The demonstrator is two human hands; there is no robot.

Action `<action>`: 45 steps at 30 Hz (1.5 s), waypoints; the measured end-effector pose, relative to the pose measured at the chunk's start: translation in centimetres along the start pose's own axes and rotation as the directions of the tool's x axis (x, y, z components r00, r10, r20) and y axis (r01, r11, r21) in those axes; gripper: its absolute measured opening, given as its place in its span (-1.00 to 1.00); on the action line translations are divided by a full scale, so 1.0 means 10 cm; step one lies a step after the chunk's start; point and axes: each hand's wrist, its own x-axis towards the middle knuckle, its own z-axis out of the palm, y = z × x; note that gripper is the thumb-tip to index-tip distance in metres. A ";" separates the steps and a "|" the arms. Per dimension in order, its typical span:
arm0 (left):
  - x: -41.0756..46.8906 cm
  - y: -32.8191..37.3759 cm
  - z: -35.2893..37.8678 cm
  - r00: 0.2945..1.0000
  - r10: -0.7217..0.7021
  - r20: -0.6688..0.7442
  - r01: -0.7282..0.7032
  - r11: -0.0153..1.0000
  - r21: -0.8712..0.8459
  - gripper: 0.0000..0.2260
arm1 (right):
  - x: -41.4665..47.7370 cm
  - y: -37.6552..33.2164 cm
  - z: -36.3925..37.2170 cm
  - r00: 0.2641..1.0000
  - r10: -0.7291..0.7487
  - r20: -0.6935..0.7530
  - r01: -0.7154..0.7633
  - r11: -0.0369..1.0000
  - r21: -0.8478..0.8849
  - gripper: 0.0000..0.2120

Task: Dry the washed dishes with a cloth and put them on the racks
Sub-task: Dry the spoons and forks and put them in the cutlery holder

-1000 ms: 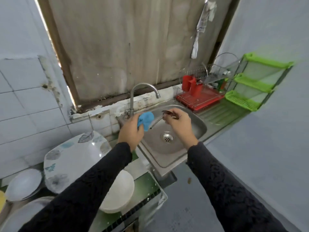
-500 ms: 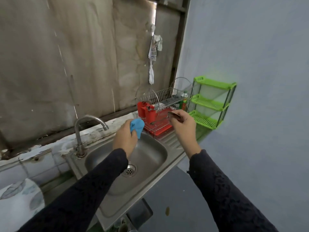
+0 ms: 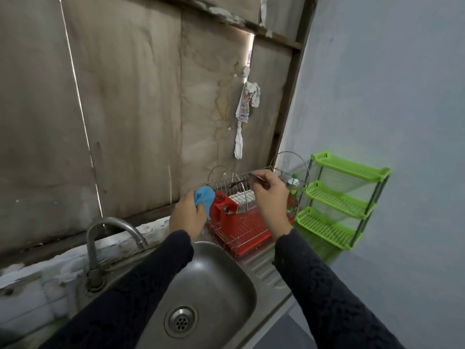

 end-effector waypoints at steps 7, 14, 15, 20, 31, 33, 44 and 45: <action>0.20 -0.13 0.14 0.999 -0.016 -0.037 0.017 1.000 0.022 -0.76 | 0.38 0.40 0.38 0.996 0.031 0.079 -0.022 0.993 -0.119 -0.92; 0.19 -0.17 0.26 0.993 -0.115 -0.031 0.116 0.993 0.030 -0.74 | 0.65 0.61 0.64 0.964 0.106 0.244 -0.035 0.959 -0.280 -0.88; 0.19 -0.16 0.27 0.992 -0.124 -0.034 0.125 0.991 0.040 -0.74 | 0.70 0.62 0.68 0.949 0.134 0.287 -0.042 0.951 -0.305 -0.88; 0.17 -0.11 0.31 0.988 -0.147 -0.042 0.151 0.980 0.131 -0.79 | 0.86 0.65 0.73 0.793 0.253 0.554 0.011 0.903 -0.430 -0.85; -0.05 -0.03 0.37 0.984 -0.157 -0.085 0.170 0.970 0.173 -0.78 | 0.65 0.50 0.54 0.765 0.048 0.642 0.184 0.940 -0.289 -0.66; -0.15 -0.01 0.35 0.982 -0.154 -0.111 0.173 0.968 0.183 -0.76 | 0.51 0.48 0.52 0.766 -0.051 0.641 0.256 0.939 -0.230 -0.65; -1.16 -0.25 -0.04 0.935 -0.264 -0.235 0.314 0.926 0.208 -0.75 | -0.60 0.60 0.68 0.662 -0.322 0.676 0.431 0.902 0.008 -0.69; -1.27 -0.30 -0.11 0.926 -0.277 -0.256 0.333 0.918 0.213 -0.77 | -0.73 0.61 0.72 0.645 -0.319 0.694 0.425 0.905 0.020 -0.69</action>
